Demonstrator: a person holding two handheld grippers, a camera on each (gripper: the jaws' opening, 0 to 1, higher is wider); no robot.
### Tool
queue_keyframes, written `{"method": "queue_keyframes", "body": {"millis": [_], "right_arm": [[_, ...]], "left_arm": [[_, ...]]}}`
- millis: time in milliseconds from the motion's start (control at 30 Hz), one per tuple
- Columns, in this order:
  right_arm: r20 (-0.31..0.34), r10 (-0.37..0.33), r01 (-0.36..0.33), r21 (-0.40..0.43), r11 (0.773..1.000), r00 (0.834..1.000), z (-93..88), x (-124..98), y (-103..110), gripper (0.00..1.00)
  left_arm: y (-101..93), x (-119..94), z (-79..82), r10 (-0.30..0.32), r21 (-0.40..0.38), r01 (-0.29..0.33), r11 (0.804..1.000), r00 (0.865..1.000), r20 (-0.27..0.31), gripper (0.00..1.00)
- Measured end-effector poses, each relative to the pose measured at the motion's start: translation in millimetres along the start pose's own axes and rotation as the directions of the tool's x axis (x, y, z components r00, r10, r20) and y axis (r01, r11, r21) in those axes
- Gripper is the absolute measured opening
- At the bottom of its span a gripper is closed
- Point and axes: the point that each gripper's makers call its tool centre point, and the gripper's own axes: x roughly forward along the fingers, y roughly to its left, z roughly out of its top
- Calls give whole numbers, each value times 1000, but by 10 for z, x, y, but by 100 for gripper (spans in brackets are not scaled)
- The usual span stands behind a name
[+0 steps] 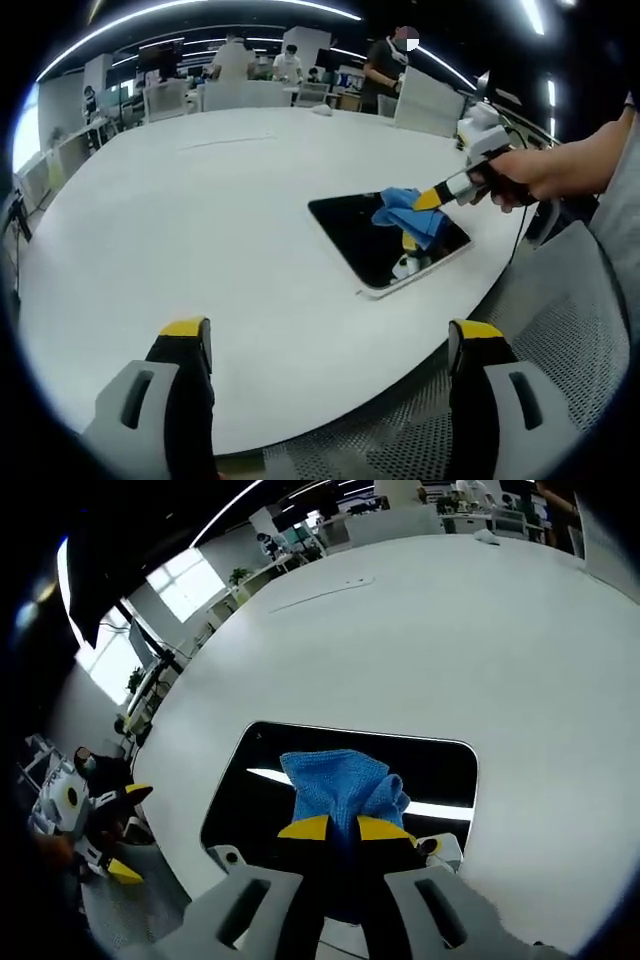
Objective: Wipe the mirror surface with the cleaning cloth until all visible marks leave the cleaned area.
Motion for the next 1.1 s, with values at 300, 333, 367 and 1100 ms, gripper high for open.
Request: {"method": "queue_keyframes", "body": {"millis": [300,333,367,1100], "right_arm": [[1,-23,23,43,999,1000,10,-70,-163,3],[0,-27,27,51,998,1000,9,-62,-190,3],[-3,-32,33,59,998,999,9,-64,-214,3],[24,-115,112,127,986,993,-31,-305,-493,3]], "left_arm": [[11,-10,23,2,4,-2,1000,1000,13,99],[16,-7,17,3,3,-3,1000,1000,9,99],[15,-6,15,2,5,-2,1000,1000,8,99],[-130,-10,140,-28,19,27,999,999,45,99]]}}
